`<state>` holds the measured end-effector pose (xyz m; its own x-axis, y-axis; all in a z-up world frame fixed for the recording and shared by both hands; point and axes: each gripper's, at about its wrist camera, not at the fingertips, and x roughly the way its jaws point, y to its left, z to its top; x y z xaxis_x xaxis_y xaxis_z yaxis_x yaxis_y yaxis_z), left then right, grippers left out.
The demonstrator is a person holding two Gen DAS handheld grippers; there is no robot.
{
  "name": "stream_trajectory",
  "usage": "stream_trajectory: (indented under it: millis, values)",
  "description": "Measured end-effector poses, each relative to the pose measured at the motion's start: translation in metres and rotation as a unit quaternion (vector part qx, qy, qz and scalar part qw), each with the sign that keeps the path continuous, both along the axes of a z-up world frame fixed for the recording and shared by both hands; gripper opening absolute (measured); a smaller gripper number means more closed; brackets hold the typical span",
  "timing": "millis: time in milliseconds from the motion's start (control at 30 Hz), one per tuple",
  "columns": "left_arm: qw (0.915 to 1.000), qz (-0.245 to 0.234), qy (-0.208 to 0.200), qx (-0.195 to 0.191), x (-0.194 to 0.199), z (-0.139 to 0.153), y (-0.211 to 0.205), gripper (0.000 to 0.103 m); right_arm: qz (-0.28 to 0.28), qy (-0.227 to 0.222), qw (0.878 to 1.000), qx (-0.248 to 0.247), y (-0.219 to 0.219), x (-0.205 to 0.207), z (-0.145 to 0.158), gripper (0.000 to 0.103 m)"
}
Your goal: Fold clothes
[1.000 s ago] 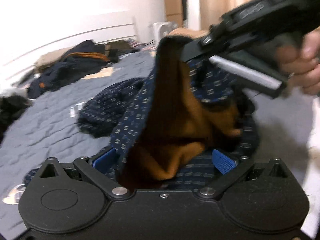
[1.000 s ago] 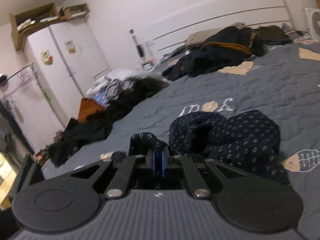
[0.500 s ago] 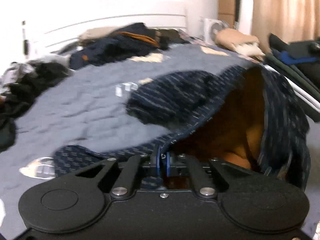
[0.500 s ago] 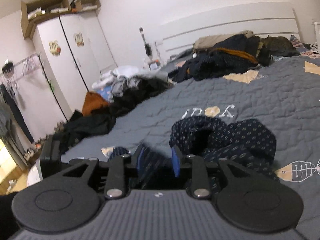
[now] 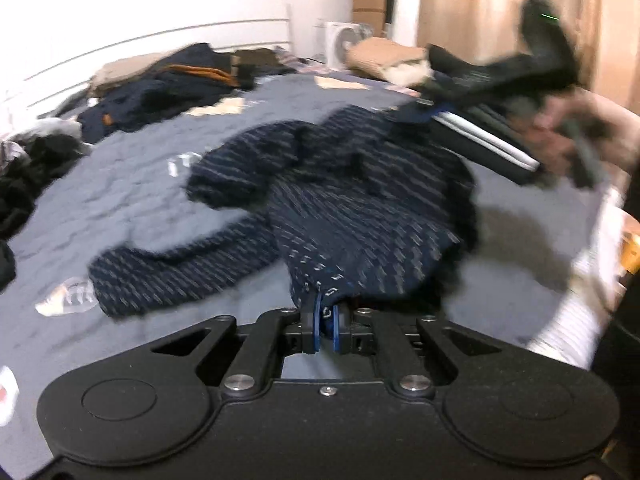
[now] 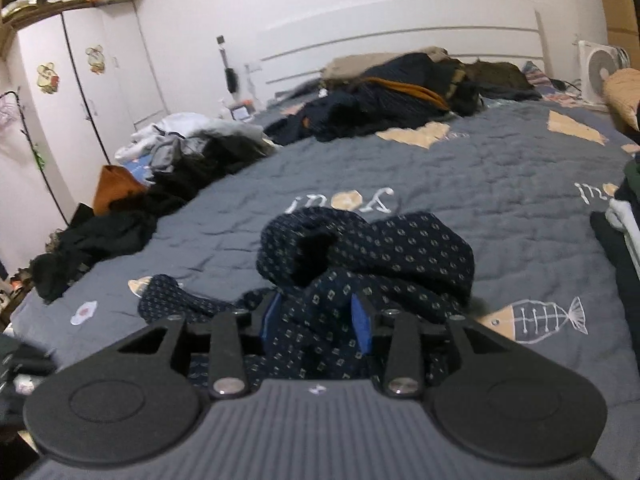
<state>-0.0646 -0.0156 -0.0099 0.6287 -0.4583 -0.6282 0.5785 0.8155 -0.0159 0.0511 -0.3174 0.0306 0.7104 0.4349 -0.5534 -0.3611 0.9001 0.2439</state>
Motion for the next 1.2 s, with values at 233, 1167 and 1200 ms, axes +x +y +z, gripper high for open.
stream_trajectory:
  millis: [233,1167,1200]
  values:
    - [0.9959,-0.082,0.019,-0.033,-0.073,-0.004,0.001,0.006,-0.023,-0.002,1.000,-0.013,-0.002,0.004,-0.003,0.038]
    - [0.9982,-0.001,-0.012,-0.058,0.001,0.019,0.002,0.064,-0.087,-0.002,0.994,-0.069,0.008,0.043,-0.025,0.045]
    - [0.9978,0.010,-0.018,-0.063,0.010,0.021,0.002,0.064,-0.088,0.001,0.993,-0.073,0.009,0.046,-0.027,0.045]
